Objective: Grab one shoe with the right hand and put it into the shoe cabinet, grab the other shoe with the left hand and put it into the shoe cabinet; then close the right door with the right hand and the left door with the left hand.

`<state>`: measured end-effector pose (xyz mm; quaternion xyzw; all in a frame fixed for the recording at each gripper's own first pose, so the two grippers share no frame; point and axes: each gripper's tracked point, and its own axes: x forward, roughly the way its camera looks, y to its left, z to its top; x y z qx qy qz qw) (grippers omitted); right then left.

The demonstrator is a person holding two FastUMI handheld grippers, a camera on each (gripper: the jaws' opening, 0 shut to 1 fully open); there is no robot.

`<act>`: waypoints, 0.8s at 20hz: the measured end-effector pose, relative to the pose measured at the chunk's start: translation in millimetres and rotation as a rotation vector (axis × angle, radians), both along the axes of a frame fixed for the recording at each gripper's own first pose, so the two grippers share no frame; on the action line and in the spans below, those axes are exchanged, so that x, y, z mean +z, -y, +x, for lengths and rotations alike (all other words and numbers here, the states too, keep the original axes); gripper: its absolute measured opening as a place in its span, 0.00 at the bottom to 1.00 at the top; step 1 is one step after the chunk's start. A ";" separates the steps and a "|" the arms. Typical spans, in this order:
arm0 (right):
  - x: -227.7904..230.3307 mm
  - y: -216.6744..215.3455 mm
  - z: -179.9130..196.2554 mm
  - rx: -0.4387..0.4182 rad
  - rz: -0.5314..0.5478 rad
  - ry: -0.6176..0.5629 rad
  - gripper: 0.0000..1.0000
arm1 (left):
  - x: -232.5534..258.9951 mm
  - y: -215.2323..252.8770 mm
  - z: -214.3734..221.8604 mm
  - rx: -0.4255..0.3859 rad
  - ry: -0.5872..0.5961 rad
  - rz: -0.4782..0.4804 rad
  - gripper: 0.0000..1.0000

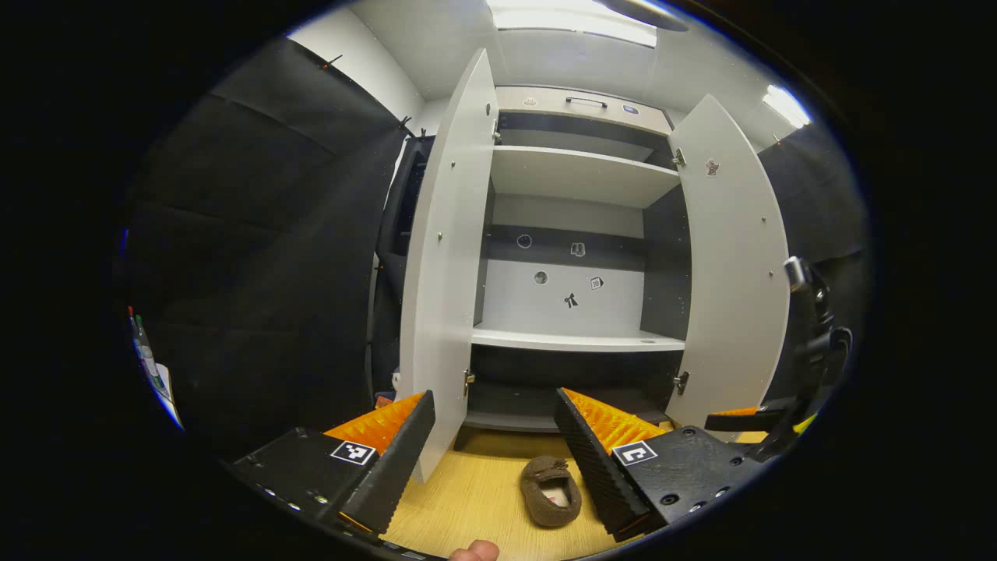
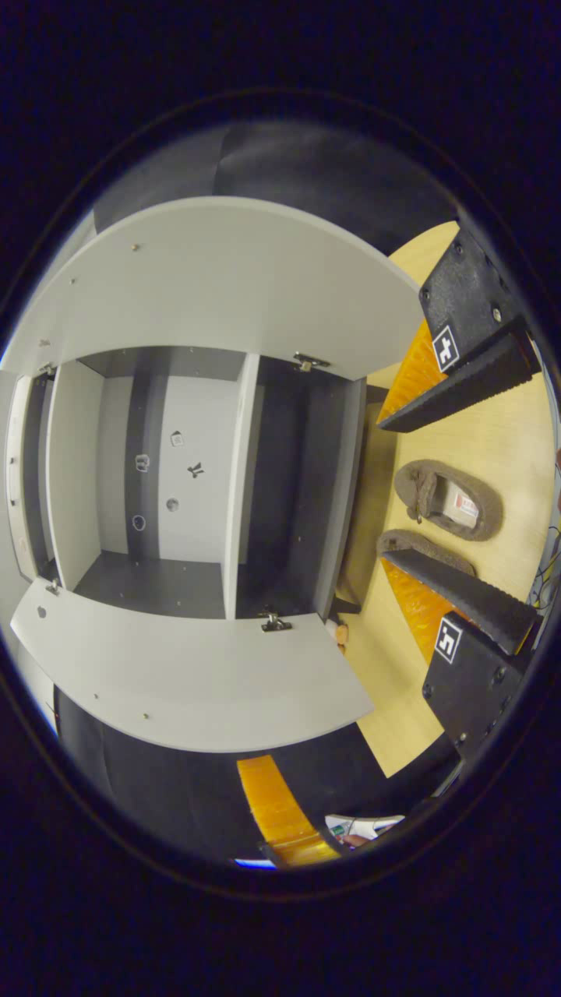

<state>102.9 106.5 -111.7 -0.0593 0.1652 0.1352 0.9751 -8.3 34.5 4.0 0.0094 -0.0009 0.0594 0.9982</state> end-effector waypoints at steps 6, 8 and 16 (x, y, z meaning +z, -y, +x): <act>-85.2 -33.2 23.9 0.065 -0.118 -0.206 0.99 | -6.6 -14.4 -6.0 0.037 -0.011 0.005 0.95; -102.9 -40.1 31.7 0.062 -0.138 -0.260 0.94 | -6.5 -17.6 -5.9 0.042 -0.012 0.007 0.95; -148.4 -54.8 60.0 0.057 -0.198 -0.380 0.69 | -10.4 -25.4 -7.3 0.048 -0.023 0.002 0.95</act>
